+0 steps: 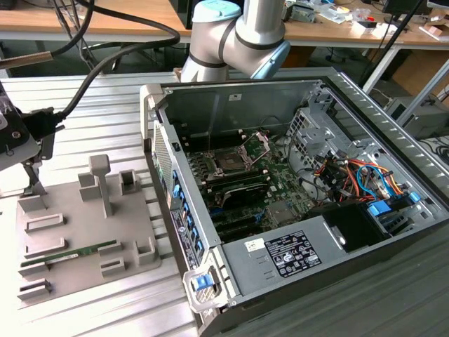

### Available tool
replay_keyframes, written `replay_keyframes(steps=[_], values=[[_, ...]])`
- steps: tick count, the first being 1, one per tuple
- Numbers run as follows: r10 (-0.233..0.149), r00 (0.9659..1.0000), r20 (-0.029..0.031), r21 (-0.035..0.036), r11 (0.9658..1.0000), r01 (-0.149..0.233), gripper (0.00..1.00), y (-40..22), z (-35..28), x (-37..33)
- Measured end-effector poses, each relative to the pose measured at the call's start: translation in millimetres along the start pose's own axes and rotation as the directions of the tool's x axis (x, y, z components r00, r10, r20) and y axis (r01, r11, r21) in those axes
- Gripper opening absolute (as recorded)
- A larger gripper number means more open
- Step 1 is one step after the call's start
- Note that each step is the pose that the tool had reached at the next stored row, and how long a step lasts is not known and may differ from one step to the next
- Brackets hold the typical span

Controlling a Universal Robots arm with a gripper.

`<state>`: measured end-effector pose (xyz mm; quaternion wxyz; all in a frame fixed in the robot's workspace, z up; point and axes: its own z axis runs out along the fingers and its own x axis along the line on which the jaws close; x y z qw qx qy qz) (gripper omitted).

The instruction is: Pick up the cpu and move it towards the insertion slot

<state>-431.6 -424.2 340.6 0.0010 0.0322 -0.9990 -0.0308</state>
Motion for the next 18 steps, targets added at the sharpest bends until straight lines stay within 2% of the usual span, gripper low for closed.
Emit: replay_keyframes(steps=[18], values=[[0.0,1.0,0.0001,0.0,1.0,0.0,0.55,0.4,-6.6,0.0]])
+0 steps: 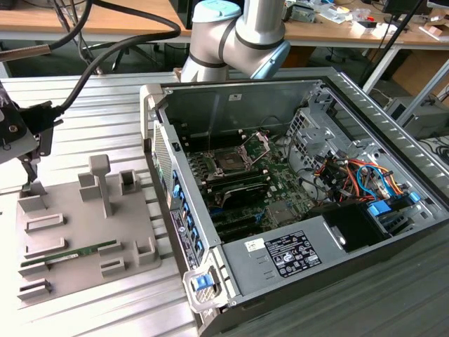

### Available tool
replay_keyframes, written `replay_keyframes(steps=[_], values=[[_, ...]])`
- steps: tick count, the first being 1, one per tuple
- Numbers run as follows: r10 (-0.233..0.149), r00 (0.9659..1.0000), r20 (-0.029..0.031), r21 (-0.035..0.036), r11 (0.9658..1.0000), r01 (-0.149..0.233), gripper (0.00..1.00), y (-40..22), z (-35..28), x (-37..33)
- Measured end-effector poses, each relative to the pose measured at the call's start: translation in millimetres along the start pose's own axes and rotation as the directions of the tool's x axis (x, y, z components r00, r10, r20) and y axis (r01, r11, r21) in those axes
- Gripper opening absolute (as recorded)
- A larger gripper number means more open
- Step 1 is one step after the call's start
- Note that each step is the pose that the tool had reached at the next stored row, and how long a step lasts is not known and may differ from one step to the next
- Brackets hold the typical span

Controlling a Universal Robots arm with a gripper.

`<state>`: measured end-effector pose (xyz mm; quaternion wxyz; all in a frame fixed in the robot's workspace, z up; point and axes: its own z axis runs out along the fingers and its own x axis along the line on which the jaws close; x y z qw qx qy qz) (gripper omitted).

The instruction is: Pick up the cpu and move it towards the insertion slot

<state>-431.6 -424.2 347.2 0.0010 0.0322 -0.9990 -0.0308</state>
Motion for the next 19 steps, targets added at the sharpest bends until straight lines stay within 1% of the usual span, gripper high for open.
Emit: replay_keyframes(steps=[19], values=[[0.0,1.0,0.0,0.0,1.0,0.0,0.55,0.5,-7.7,0.0]])
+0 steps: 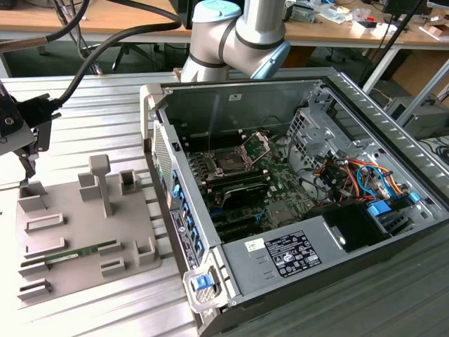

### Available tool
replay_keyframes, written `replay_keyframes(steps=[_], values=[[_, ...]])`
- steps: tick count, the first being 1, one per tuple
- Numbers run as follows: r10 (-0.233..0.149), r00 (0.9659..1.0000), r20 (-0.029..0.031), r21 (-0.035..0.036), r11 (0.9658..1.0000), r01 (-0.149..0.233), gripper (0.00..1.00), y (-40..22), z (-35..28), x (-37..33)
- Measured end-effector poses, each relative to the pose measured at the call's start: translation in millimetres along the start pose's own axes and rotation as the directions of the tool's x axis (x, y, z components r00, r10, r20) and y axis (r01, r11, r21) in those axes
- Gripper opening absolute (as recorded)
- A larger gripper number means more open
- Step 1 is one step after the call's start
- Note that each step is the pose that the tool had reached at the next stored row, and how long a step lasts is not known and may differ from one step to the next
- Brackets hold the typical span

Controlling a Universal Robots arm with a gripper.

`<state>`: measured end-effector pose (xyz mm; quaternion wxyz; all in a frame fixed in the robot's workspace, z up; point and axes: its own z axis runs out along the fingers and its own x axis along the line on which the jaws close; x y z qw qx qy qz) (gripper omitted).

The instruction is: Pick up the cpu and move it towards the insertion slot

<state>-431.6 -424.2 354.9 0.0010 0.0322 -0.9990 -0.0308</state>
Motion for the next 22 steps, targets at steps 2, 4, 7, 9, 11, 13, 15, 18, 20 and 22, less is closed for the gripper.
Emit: replay_keyframes(steps=[2,4,7,9,11,13,15,18,20,22], values=[[0.0,1.0,-0.0001,0.0001,1.0,0.0,0.55,0.0,-0.6,0.0],[0.0,1.0,-0.0001,0.0,1.0,0.0,0.55,0.1,-1.4,0.0],[0.0,1.0,0.0,0.0,1.0,0.0,0.55,0.2,-2.8,0.0],[0.0,1.0,-0.0001,0.0001,1.0,0.0,0.55,0.2,-3.6,0.0],[0.0,1.0,-0.0001,0.0001,1.0,0.0,0.55,0.3,-4.5,0.0],[0.0,1.0,-0.0001,0.0001,1.0,0.0,0.55,0.3,-5.9,0.0],[0.0,1.0,0.0,0.0001,1.0,0.0,0.55,0.4,-6.9,0.0],[0.0,1.0,0.0001,0.0,1.0,0.0,0.55,0.6,-9.9,0.0],[0.0,1.0,0.0001,0.0,1.0,0.0,0.55,0.6,-10.7,0.0],[0.0,1.0,-0.0001,0.0001,1.0,0.0,0.55,0.7,-11.6,0.0]])
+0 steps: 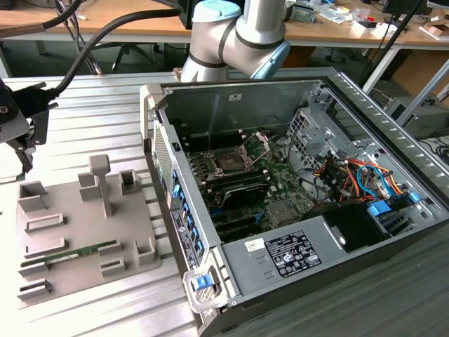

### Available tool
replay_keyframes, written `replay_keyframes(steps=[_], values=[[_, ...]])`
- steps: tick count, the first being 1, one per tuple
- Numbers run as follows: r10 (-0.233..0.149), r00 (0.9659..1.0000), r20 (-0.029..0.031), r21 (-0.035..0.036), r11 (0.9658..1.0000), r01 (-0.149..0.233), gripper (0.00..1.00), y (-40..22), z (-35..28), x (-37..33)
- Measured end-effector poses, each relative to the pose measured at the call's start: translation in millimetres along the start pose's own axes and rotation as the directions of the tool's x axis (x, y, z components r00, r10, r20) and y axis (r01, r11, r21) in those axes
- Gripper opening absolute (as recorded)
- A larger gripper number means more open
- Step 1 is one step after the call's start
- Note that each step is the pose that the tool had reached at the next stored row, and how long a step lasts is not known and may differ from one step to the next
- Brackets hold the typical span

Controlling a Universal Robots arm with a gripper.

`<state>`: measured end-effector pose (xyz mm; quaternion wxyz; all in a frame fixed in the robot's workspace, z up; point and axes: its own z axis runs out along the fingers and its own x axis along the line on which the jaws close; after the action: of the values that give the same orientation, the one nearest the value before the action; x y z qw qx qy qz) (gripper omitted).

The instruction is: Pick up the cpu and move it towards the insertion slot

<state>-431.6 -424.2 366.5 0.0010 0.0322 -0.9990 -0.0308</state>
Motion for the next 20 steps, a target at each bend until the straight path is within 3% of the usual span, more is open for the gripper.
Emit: replay_keyframes(steps=[20], values=[[0.0,1.0,0.0,-0.0001,1.0,0.0,0.55,0.8,-12.9,0.0]])
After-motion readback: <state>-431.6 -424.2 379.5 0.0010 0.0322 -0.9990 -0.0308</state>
